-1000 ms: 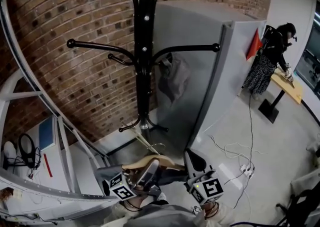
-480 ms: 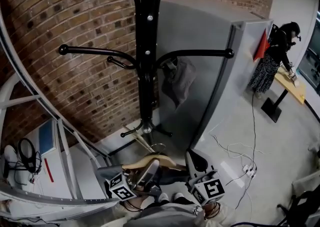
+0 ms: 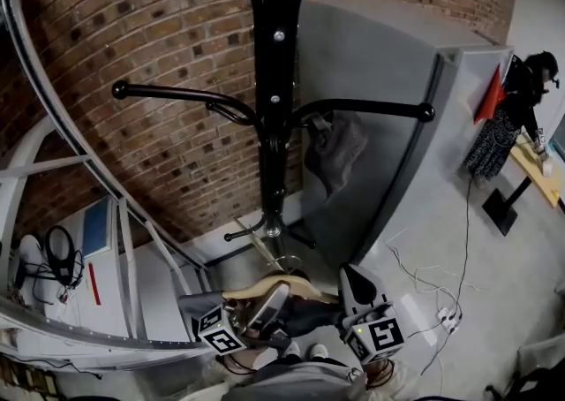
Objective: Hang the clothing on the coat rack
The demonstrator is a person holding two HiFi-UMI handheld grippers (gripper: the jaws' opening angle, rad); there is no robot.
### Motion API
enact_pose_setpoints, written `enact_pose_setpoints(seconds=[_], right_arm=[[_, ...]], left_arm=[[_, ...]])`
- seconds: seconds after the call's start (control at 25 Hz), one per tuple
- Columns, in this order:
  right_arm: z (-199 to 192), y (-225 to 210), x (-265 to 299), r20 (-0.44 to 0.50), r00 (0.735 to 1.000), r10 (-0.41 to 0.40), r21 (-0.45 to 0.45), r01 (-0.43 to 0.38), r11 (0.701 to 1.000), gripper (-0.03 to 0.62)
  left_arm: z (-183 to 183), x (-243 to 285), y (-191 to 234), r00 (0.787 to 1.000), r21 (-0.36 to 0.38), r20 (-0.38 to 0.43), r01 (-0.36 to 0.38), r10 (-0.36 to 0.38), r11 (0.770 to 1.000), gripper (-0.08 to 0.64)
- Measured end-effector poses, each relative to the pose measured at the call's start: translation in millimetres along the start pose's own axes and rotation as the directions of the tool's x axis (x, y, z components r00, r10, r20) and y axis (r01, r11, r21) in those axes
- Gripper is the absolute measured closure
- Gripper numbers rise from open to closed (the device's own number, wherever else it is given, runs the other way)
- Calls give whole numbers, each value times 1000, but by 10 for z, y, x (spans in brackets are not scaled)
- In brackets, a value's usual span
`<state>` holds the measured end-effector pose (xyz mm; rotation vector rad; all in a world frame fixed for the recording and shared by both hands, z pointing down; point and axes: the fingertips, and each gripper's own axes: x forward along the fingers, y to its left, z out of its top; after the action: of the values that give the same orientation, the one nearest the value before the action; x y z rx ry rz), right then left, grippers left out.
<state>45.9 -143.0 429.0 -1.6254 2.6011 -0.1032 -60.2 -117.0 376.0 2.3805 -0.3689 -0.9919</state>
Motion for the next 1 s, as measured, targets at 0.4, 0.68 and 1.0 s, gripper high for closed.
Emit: enact_pose_setpoints(seconds=[0.4,0.68,1.0], right_arm=[[227,-96,89,58,998,36,-3,-36,999,571],[466,-434,40,101,995,-21,-47,26,999,571],[669,-659,-29,134,989,-64,-66,73,995,571]], left_arm=[[136,150,-55,1000,45,27,-2,1,999,453],[388,377,-184,997,74,68,36,-42,997,454],[642,599,-208,990,79,110,75,-84,994,454]])
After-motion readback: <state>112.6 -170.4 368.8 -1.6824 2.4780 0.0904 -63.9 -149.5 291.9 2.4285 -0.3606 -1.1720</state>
